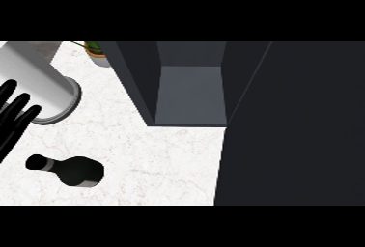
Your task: Pick up the wine, place it into the cabinet and close the cabinet
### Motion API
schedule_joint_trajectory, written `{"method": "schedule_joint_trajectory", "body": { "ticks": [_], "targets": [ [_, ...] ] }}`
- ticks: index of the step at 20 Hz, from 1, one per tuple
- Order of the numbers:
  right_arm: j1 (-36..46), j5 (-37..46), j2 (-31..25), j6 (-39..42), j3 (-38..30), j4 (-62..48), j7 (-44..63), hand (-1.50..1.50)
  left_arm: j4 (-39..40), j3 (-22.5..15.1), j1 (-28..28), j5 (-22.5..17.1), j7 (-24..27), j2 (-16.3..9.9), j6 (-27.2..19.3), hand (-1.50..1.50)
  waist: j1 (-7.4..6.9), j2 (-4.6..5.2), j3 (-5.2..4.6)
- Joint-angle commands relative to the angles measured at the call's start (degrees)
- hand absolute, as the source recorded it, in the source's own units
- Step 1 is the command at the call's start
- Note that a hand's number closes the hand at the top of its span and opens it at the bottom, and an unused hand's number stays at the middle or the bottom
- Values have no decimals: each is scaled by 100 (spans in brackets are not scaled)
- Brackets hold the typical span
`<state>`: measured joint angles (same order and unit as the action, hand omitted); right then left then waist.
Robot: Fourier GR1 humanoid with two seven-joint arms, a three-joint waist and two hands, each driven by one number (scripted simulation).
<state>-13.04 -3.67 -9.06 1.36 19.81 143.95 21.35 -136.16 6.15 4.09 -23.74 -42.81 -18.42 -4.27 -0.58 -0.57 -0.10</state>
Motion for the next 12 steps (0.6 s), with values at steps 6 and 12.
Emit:
{"method": "schedule_joint_trajectory", "body": {
  "ticks": [6, 12],
  "targets": [
    [-326, -408, -245, 14, -22, 1340, 599, -150, -459, 1153, -341, -1098, 97, -101, 662, -150, 32, -8, 1],
    [-271, 22, -147, -194, 288, 1268, 563, -150, -61, 1926, -646, -1617, 151, -197, 1205, -150, 25, -9, 1]
  ]
}}
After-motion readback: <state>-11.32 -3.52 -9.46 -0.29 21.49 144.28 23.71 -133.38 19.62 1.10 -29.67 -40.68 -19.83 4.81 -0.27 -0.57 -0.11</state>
